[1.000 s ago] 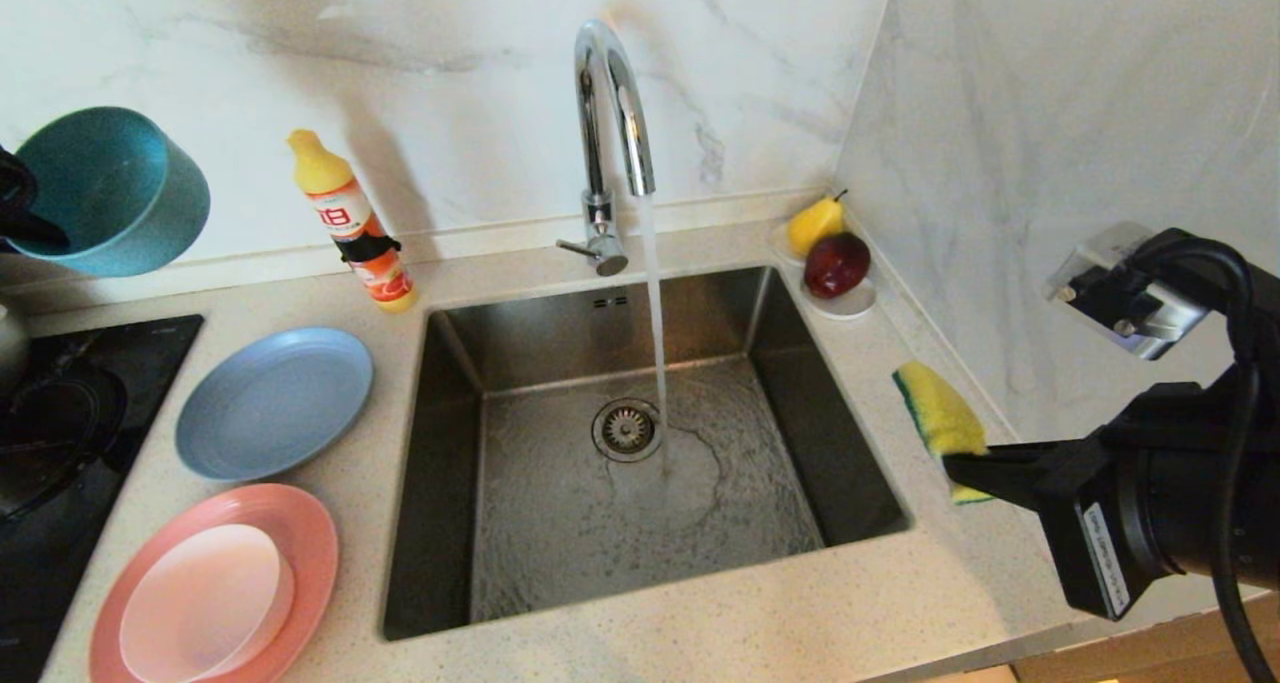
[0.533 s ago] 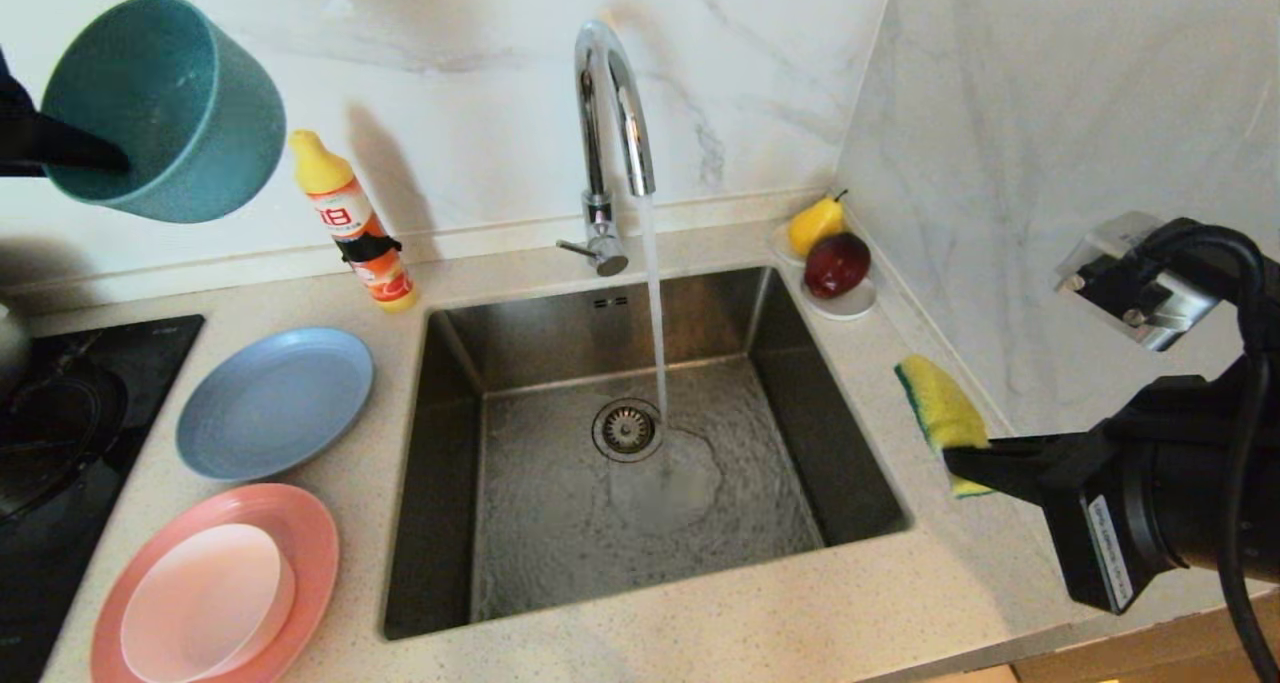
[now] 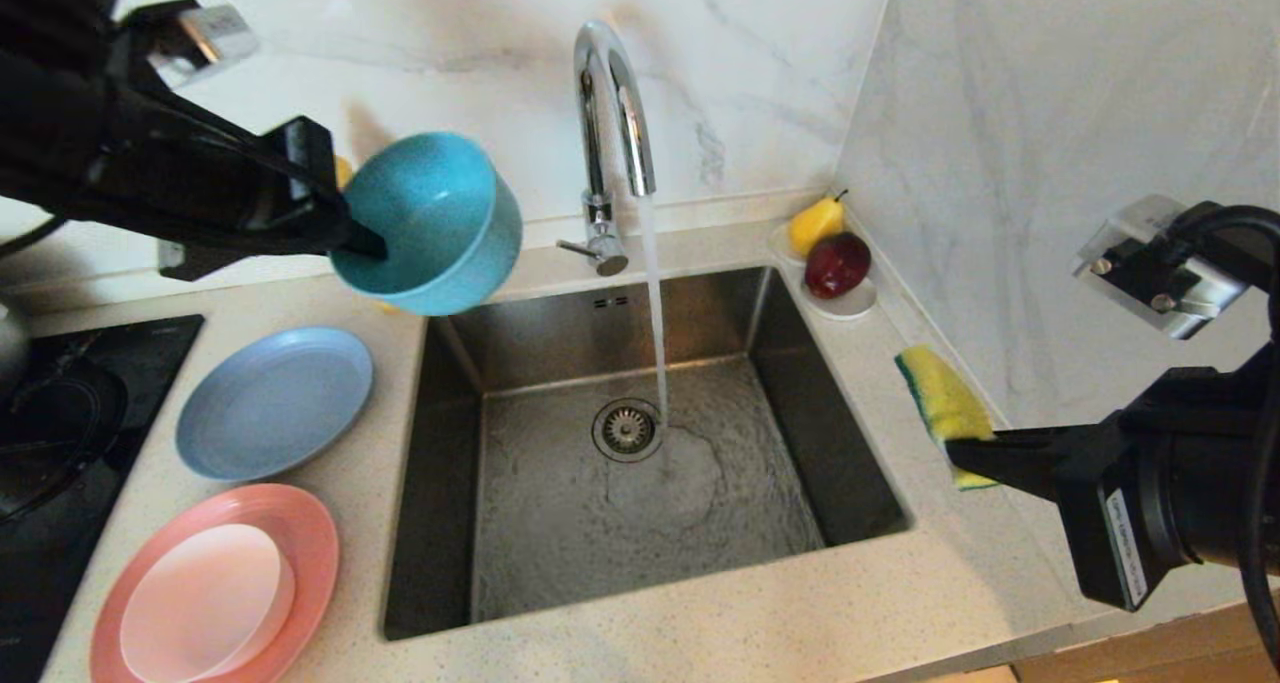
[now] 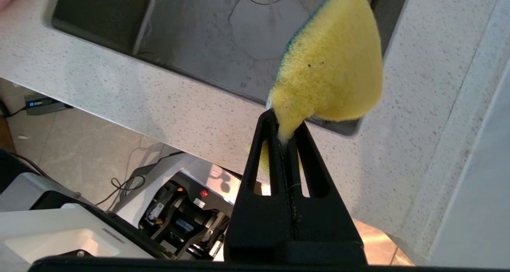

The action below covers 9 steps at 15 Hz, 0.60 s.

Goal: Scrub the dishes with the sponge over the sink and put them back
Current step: Wash the bowl

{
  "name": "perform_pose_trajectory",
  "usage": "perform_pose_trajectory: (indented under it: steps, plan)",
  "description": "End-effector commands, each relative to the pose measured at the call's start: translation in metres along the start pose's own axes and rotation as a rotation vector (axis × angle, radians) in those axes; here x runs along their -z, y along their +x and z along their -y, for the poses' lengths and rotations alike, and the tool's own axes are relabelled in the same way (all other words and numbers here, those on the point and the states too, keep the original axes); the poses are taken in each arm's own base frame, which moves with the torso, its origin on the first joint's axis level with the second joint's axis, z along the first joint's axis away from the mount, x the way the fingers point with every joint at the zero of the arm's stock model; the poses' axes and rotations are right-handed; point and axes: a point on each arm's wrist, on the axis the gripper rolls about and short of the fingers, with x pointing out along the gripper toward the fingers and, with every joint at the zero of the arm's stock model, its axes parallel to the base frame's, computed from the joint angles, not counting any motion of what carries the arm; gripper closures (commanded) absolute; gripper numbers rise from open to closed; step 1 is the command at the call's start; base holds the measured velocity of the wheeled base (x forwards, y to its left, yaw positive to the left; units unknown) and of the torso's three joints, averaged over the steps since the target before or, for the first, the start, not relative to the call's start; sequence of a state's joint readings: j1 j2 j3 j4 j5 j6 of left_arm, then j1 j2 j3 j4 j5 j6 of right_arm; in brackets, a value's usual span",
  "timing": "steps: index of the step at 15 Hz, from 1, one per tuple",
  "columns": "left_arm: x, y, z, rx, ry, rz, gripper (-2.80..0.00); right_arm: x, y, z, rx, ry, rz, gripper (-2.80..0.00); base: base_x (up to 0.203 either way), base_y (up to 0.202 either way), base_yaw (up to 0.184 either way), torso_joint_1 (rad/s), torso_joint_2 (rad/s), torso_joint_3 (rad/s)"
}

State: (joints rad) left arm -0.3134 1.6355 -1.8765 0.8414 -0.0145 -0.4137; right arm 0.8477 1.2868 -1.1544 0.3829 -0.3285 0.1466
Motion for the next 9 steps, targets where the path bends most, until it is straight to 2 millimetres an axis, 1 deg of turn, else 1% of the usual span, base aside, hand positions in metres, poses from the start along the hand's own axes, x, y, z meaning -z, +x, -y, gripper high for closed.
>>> perform_pose_trajectory:
  steps: [1,4,6,9]
  plan:
    - [0.012,0.053,0.015,-0.055,0.01,-0.095,0.0,0.0,-0.001,0.0,0.0,0.002,-0.001,0.0,0.0,0.0,0.0,0.0,0.0,0.0]
    - [0.023,0.09,0.028,-0.097,-0.017,-0.139,0.0,0.0,-0.002,0.0,-0.003,0.003,0.003,0.0,0.0,0.0,0.0,0.0,0.0,0.0]
    - [0.031,0.108,0.035,-0.119,-0.018,-0.164,0.0,-0.001,0.0,0.0,-0.002,0.004,0.006,0.0,0.0,0.0,0.0,0.0,0.0,0.0]
    - [0.039,0.14,0.046,-0.126,-0.032,-0.151,0.0,0.0,0.006,-0.003,-0.008,-0.002,-0.005,0.0,0.0,0.0,0.0,0.0,0.0,0.0]
